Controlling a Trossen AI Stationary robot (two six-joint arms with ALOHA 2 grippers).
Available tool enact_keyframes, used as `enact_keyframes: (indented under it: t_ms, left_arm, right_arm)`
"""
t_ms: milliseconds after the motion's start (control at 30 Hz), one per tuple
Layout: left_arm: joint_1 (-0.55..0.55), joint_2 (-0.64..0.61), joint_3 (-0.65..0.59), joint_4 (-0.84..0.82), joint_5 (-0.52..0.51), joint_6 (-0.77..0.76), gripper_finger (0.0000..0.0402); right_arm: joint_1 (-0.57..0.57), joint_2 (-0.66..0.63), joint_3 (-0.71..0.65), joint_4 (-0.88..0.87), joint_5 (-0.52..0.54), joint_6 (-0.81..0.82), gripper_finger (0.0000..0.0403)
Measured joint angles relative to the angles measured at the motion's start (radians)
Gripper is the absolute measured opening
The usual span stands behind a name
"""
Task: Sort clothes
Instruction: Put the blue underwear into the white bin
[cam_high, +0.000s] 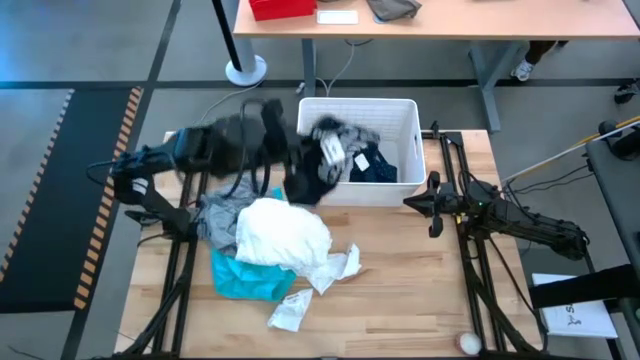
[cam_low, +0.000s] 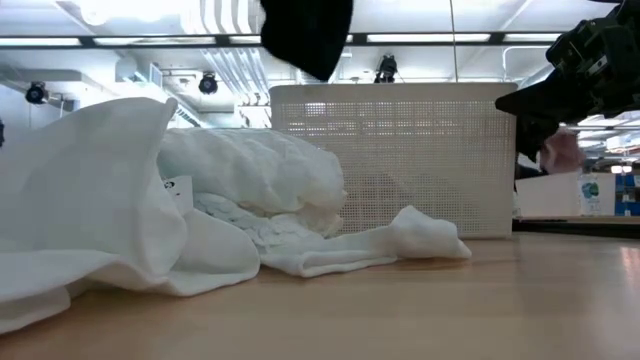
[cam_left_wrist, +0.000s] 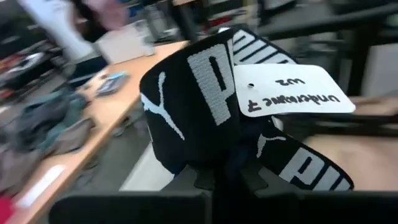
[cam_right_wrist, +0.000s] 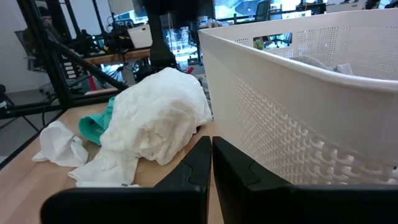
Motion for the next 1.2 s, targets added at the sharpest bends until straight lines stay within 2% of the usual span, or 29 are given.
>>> enact_keyframes:
  t_ms: [133, 267, 467, 833, 1000, 1200]
  left_arm:
    - [0.141, 0.004, -0.015, 0.031, 0.133, -0.003, 0.0]
    - [0.235, 0.037, -0.032, 0.084, 0.286, -0.006, 0.0]
    - [0.305, 0.13, -0.027, 0.121, 0.389, -0.013, 0.0]
    - [0.334, 0.393, -0.017, 0.166, 0.415, -0.039, 0.0]
    - [0.356, 0.501, -0.017, 0.151, 0.415, -0.151, 0.0001]
    - [0.351, 0.564, -0.017, 0.147, 0.439, -0.215, 0.003]
  right_arm:
    - [0.0, 0.0, 0.0, 0.0, 0.0, 0.0, 0.0]
    - [0.0, 0.0, 0.0, 0.0, 0.0, 0.0, 0.0]
    - [0.0, 0.0, 0.0, 0.0, 0.0, 0.0, 0.0]
    - [0.0, 0.0, 0.0, 0.0, 0.0, 0.0, 0.0]
    - [0.0, 0.0, 0.0, 0.0, 0.0, 0.0, 0.0]
    - [0.0, 0.0, 0.0, 0.0, 0.0, 0.0, 0.0]
